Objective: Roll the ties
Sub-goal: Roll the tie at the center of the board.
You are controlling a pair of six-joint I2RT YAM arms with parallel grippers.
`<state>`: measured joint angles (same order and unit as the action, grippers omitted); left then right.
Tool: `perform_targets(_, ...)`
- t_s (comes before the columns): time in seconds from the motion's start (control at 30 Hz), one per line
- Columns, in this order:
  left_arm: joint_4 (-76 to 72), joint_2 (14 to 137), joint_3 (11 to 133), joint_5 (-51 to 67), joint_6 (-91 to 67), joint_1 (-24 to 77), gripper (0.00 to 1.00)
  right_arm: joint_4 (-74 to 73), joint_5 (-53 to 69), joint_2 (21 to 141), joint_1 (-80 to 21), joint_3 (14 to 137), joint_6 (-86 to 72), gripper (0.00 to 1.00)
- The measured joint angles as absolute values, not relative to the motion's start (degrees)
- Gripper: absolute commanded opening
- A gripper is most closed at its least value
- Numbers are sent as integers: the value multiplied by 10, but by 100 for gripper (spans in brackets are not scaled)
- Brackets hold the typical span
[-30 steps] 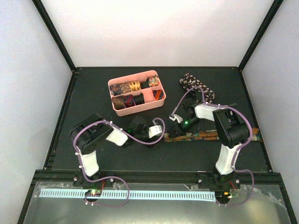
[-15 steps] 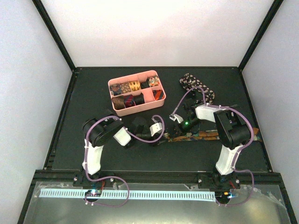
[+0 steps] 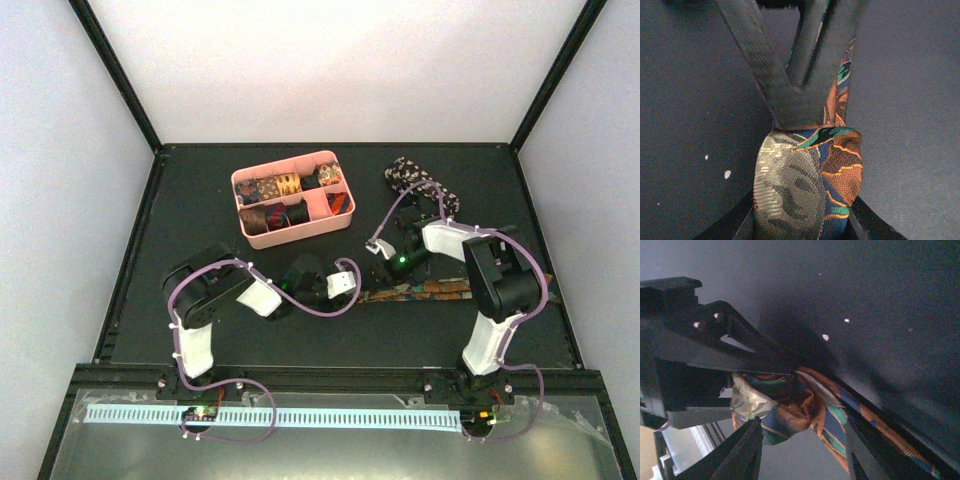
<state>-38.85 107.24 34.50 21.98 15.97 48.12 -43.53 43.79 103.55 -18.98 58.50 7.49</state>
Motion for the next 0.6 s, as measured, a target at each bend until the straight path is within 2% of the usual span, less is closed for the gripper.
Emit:
perform_targets(0.13, -356, 1065, 357, 197, 169, 489, 31, -464, 466, 1035, -184, 591, 71, 52)
perform_targets(0.3, -340, 1061, 363, 180, 174, 496, 31, -482, 496, 1060, -194, 592, 66, 46)
perform_targets(0.37, -339, 1061, 363, 178, 174, 496, 31, -486, 502, 1072, -201, 596, 65, 38)
perform_targets(0.53, -336, 1060, 364, 176, 175, 498, 30, -489, 501, 1086, -211, 608, 59, 6)
perform_targets(0.6, -335, 1060, 364, 175, 175, 499, 30, -489, 499, 1086, -211, 610, 56, 2)
